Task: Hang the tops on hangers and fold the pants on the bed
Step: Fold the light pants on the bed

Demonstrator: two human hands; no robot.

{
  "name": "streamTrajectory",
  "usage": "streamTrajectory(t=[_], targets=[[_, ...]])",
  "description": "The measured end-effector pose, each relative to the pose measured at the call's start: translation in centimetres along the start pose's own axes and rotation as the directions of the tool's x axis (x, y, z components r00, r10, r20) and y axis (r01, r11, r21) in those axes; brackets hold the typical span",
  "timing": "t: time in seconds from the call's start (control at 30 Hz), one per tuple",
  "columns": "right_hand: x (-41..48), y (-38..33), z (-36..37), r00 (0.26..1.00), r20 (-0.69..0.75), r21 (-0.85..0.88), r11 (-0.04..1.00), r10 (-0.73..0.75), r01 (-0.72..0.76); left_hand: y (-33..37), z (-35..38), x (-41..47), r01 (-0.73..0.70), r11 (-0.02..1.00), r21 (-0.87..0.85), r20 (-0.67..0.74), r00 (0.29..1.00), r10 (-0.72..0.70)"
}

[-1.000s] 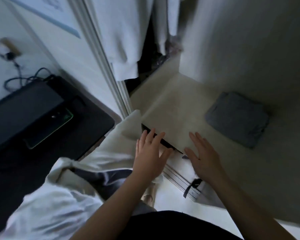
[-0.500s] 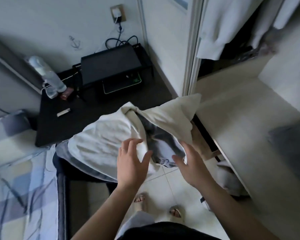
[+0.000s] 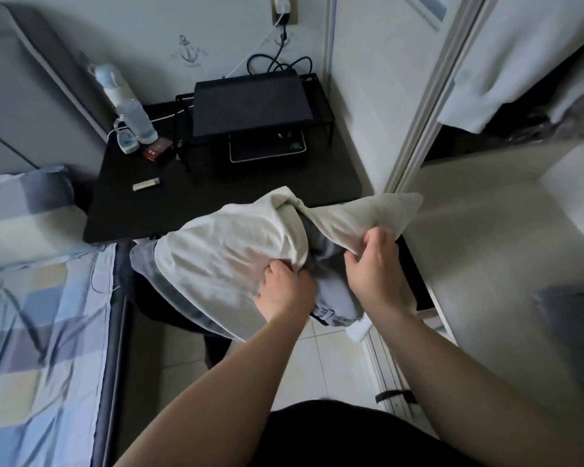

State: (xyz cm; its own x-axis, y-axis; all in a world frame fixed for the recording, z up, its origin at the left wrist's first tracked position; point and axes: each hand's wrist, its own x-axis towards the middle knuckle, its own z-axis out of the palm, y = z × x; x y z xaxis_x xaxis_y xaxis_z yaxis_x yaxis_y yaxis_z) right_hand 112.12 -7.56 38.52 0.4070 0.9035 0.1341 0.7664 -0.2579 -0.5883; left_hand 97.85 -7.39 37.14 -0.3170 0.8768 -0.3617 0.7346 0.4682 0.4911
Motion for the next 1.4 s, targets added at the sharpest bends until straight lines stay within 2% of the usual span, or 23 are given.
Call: streamTrajectory(t=[0.17,0.3,0.5,0.63,0.87,1.03,1.17,1.3,1.4], targets=[[-0.7,0.6,-0.7,0.998,-0.052,0.002,1.000,-0.031,0.031,-2.1,-1.1,-0.5,-0.170,0.983,-0.067,-0.030,0.985,0.168],[-1.2,0.1,-2.5,0.969,-0.207,0.062,0.987,-0.133,0.148,-4.4,-4.1,-2.2,-0.352,0.910,-0.219,-0.177,0.931,0.318],[0.8,-4.5,-5.0,0.874,-0.402,0.100,0.936,-0.273,0.338,-4.9,-13.2,-3.0,-0.496,0.777,-0.387,-0.349,0.859,0.375],[2.3,-10.0,-6.5,0.840,-0.432,0.131,0.899,-0.328,0.418,-4.6,-19.9,-2.0,-0.545,0.712,-0.444,-0.462,0.819,0.339],[1.0,-24.4,-8.3,0.664,-0.520,0.115,0.726,-0.537,0.678,-7.1,-30.7,0.2,-0.628,0.544,-0.557,-0.639,0.742,0.201],[-3.1,-34.9,-6.5,0.584,-0.523,0.227,0.559,-0.621,0.798,-13.8,-37.3,0.6,-0.632,0.555,-0.541,-0.732,0.678,0.060],[-7.1,-42.6,-3.5,0.545,-0.524,0.310,0.449,-0.655,0.838,-20.8,-41.8,0.5,-0.611,0.564,-0.555,-0.748,0.664,-0.017],[-11.4,-49.9,-0.2,0.537,-0.499,0.439,0.336,-0.680,0.833,-28.2,-46.5,-0.5,-0.596,0.593,-0.542,-0.781,0.618,-0.091],[-14.9,-55.1,2.9,0.572,-0.427,0.566,0.286,-0.701,0.773,-33.8,-49.9,-1.5,-0.559,0.639,-0.528,-0.795,0.590,-0.141]])
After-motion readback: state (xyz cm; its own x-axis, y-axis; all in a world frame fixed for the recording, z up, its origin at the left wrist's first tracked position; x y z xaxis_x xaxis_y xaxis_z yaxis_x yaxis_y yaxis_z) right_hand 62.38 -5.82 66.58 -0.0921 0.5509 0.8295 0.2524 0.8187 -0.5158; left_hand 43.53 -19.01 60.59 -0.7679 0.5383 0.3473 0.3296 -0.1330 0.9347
